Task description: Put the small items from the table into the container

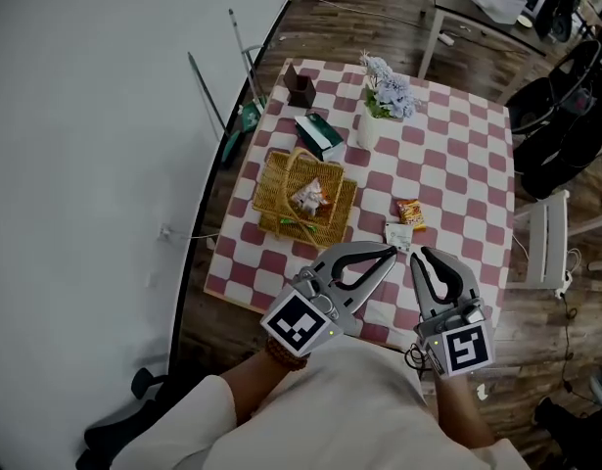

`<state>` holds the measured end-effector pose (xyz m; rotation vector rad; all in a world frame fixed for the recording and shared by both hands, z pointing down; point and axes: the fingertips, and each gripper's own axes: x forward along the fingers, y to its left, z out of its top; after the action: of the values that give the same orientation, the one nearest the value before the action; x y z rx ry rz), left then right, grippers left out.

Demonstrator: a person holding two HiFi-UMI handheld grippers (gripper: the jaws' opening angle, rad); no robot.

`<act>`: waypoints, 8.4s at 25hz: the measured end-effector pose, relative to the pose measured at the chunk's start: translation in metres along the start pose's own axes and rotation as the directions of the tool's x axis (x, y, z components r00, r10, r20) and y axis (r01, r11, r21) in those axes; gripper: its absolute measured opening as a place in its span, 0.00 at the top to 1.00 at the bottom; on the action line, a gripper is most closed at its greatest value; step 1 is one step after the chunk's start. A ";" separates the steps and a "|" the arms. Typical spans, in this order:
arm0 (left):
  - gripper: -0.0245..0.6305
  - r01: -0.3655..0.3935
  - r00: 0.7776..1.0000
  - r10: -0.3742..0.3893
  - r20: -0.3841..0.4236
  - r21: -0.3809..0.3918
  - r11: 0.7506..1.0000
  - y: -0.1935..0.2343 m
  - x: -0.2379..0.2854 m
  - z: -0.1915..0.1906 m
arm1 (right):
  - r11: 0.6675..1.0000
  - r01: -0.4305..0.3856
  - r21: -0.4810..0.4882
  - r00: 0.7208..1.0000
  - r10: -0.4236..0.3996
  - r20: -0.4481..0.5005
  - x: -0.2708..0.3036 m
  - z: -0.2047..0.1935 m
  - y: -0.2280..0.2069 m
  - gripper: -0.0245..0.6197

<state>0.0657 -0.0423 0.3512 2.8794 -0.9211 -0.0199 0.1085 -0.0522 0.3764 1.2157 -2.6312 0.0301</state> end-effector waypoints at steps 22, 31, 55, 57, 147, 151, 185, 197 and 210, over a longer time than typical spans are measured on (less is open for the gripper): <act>0.92 -0.071 0.946 0.024 -0.324 -0.136 0.988 0.065 0.060 -0.262 | 0.988 -0.150 0.045 0.796 0.147 -0.587 0.095 -0.303 -0.001 0.80; 0.92 -0.112 0.910 0.025 -0.414 -0.187 0.976 0.074 0.069 -0.312 | 0.984 -0.178 0.015 0.688 0.135 -0.713 0.117 -0.368 -0.005 0.76; 0.92 -0.113 0.925 0.037 -0.378 -0.181 0.977 0.073 0.063 -0.287 | 0.977 -0.178 -0.115 0.727 0.052 -0.684 0.124 -0.347 -0.020 0.90; 0.92 -0.110 0.934 0.042 -0.355 -0.175 0.978 0.073 0.060 -0.272 | 0.984 -0.144 -0.106 0.775 0.046 -0.631 0.118 -0.316 -0.025 0.90; 0.92 -0.382 0.920 0.378 -0.099 -0.027 0.924 0.161 -0.104 -0.114 | 0.870 -0.467 -0.156 0.847 0.389 -0.361 0.252 -0.107 0.114 0.84; 0.92 -0.373 0.926 0.369 -0.079 -0.039 0.927 0.152 -0.100 -0.102 | 0.900 -0.421 -0.113 0.880 0.375 -0.290 0.231 -0.088 0.102 0.84; 0.92 0.080 0.993 -0.094 0.072 0.177 0.981 -0.023 -0.002 0.037 | 0.998 0.053 0.044 0.991 -0.058 0.117 -0.028 0.042 -0.005 0.84; 0.92 0.015 1.000 -0.016 -0.022 -0.036 0.999 0.022 0.031 -0.047 | 0.998 0.059 0.011 0.996 -0.058 -0.074 0.019 -0.044 -0.034 0.84; 0.92 -0.039 0.972 0.002 -0.233 -0.155 0.987 0.075 0.086 -0.204 | 1.000 0.010 0.018 0.895 -0.001 -0.447 0.099 -0.215 -0.071 0.78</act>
<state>0.1023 -0.1310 0.5645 2.6546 -0.8625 0.2302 0.1450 -0.1468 0.6016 1.0680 -2.2276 0.2999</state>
